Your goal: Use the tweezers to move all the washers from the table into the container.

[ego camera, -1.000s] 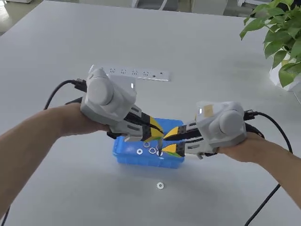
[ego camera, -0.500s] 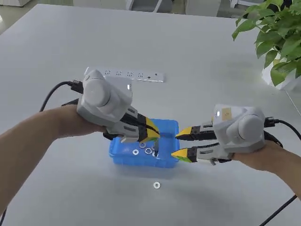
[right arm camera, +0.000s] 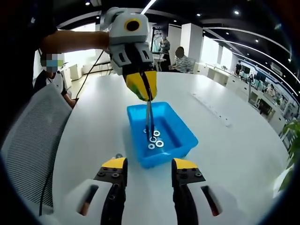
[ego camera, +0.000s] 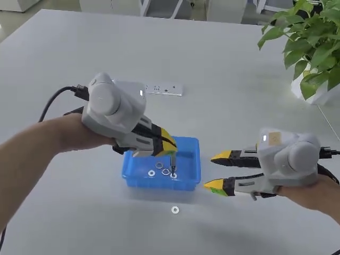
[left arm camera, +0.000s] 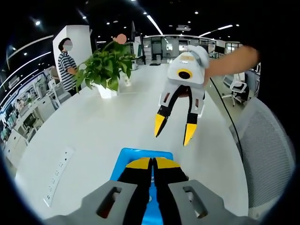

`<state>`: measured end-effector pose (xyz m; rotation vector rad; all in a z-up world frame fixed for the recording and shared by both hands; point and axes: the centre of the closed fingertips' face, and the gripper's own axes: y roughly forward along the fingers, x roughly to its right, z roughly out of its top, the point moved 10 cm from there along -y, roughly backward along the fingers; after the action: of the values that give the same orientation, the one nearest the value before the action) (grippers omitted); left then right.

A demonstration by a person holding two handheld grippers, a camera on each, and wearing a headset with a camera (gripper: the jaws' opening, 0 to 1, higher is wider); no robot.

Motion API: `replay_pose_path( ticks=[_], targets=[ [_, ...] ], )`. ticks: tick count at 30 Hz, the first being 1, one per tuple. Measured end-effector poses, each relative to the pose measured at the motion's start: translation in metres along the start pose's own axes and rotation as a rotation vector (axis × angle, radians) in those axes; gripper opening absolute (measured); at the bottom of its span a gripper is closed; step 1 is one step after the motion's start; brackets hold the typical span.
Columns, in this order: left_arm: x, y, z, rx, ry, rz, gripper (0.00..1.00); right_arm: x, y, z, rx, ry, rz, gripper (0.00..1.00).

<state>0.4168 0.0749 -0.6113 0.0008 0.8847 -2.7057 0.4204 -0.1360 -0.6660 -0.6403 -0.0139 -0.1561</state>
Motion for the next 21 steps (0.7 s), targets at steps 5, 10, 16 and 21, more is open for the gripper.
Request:
replay_pose_path(
  ticks=[5, 10, 16, 21],
  targets=[
    [0.002, -0.007, 0.006, -0.011, 0.015, 0.018, 0.05, -0.007, -0.004, -0.004, -0.012, 0.018, 0.000, 0.45],
    [0.004, -0.015, 0.012, -0.021, 0.019, 0.030, 0.05, -0.013, -0.009, -0.005, -0.019, 0.020, -0.005, 0.50],
    [0.010, -0.022, 0.019, -0.023, 0.015, 0.028, 0.05, -0.015, -0.014, -0.006, -0.013, 0.037, -0.024, 0.55],
    [0.016, -0.027, 0.024, -0.011, 0.013, 0.033, 0.05, -0.019, -0.016, -0.005, -0.015, 0.043, -0.023, 0.58]
  ],
)
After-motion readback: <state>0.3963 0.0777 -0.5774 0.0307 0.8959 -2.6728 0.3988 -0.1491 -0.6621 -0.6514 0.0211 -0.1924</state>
